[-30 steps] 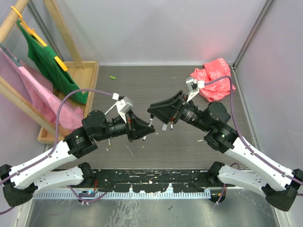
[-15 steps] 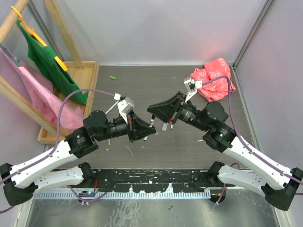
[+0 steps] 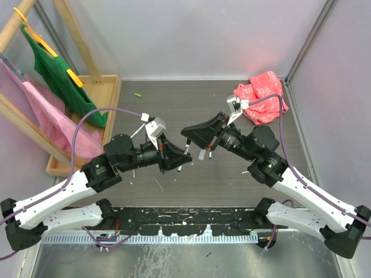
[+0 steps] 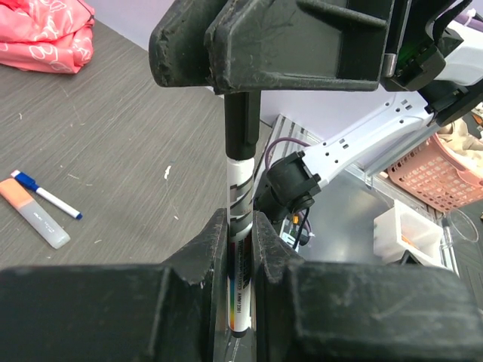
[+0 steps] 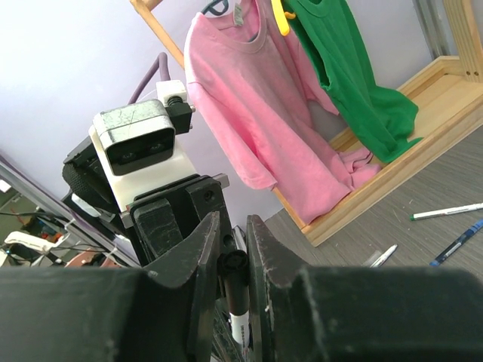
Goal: Insert the pens into the pen caps
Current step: Press the pen cap onto the pen.
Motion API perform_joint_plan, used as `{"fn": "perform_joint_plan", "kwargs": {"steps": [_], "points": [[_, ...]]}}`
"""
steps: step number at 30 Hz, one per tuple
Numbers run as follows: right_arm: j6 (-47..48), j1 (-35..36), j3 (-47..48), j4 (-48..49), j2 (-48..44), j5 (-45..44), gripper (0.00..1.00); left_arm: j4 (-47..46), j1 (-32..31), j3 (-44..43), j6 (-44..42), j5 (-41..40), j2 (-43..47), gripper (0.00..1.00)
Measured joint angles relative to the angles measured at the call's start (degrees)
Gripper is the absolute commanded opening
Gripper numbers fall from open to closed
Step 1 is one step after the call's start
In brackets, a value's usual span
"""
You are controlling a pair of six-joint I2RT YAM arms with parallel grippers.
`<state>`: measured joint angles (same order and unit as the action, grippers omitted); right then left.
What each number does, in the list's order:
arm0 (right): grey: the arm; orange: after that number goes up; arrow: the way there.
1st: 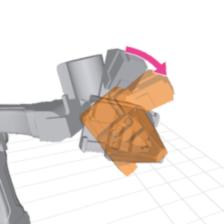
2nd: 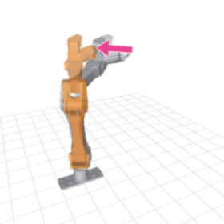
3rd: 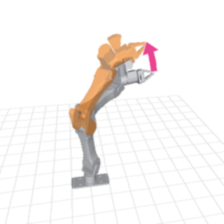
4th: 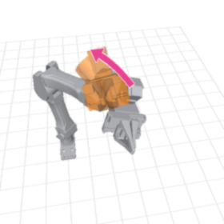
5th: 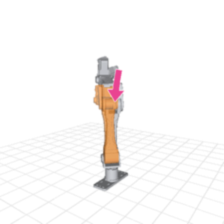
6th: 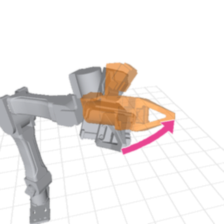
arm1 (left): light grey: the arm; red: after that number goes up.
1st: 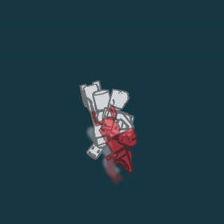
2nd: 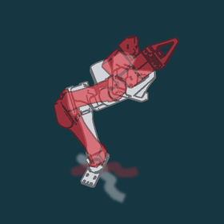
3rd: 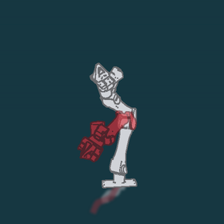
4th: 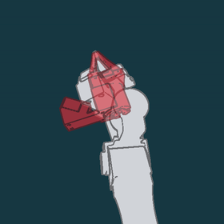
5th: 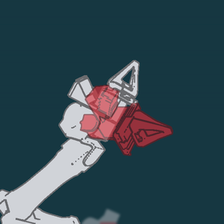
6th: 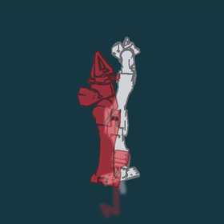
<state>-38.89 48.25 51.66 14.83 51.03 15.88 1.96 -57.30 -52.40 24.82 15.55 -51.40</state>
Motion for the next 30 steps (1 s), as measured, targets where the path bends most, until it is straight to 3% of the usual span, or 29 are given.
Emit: {"fn": "perform_joint_plan", "kwargs": {"steps": [9,19,30], "points": [[0.96,1.14,-0.13,0.15,-0.07,-3.23,0.00,2.64,-0.37,-2.32,-0.09,-2.38,-0.63,0.00],[4.79,13.44,-6.23,7.63,-1.55,-21.73,0.00,10.69,-1.70,-6.88,-3.02,-2.19,-1.66,0.00],[4.61,18.23,-11.45,11.82,-2.95,-30.86,0.00,18.84,-1.97,-9.66,-6.08,-2.27,-2.73,0.00]]}}
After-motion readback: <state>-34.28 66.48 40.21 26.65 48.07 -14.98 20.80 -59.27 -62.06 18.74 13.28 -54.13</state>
